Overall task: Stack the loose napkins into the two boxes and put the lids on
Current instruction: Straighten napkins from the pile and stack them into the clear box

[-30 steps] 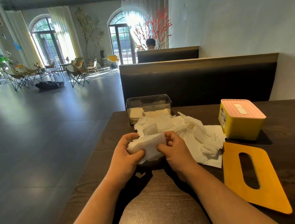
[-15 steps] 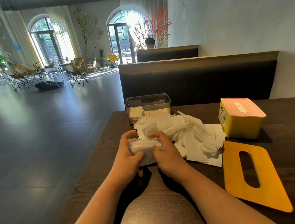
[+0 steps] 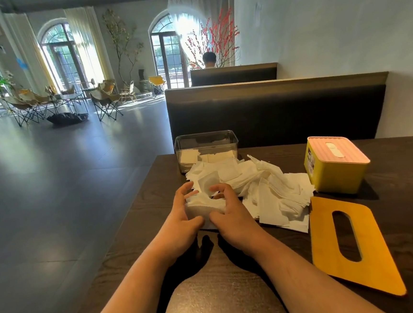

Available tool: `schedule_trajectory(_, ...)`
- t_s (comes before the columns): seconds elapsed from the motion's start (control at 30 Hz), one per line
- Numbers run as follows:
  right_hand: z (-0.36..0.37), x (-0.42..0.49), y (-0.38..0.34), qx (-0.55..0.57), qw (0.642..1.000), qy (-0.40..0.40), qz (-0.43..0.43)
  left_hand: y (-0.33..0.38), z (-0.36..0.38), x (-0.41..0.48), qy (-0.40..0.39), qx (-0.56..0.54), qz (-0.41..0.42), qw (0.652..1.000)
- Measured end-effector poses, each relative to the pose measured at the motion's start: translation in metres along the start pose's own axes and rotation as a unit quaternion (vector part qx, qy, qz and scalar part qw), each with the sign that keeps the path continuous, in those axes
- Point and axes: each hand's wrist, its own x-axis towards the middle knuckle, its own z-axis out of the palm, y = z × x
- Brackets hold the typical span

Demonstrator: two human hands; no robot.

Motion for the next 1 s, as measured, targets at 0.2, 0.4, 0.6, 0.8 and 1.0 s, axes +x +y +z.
schedule_trajectory(0.2,-0.0017,-0.003,0.0006,-0.024,1.0,0.013,-0.011,0.0014,-0.0003,-0.001,0.052,-0.005,0.002,0.999)
schedule_trajectory(0.4,-0.0015,-0.0064,-0.0013,0.004,1.0,-0.002,-0.016,0.0021,-0.0012,-0.0021,0.055,-0.001,0.012,0.998)
schedule_trajectory(0.6,0.0021,-0.0046,-0.0004,-0.008,1.0,-0.025,0.0,-0.0006,-0.0013,-0.0014,0.027,0.003,0.007,1.0)
schedule_trajectory(0.8,-0.0021,-0.0036,0.0024,-0.018,1.0,-0.002,0.014,-0.0004,-0.0008,-0.0002,0.065,0.044,-0.018,0.997)
schedule_trajectory(1.0,-0.0024,-0.0063,-0.001,-0.005,1.0,0.001,0.02,-0.0014,0.003,-0.0039,0.064,0.079,-0.048,0.994)
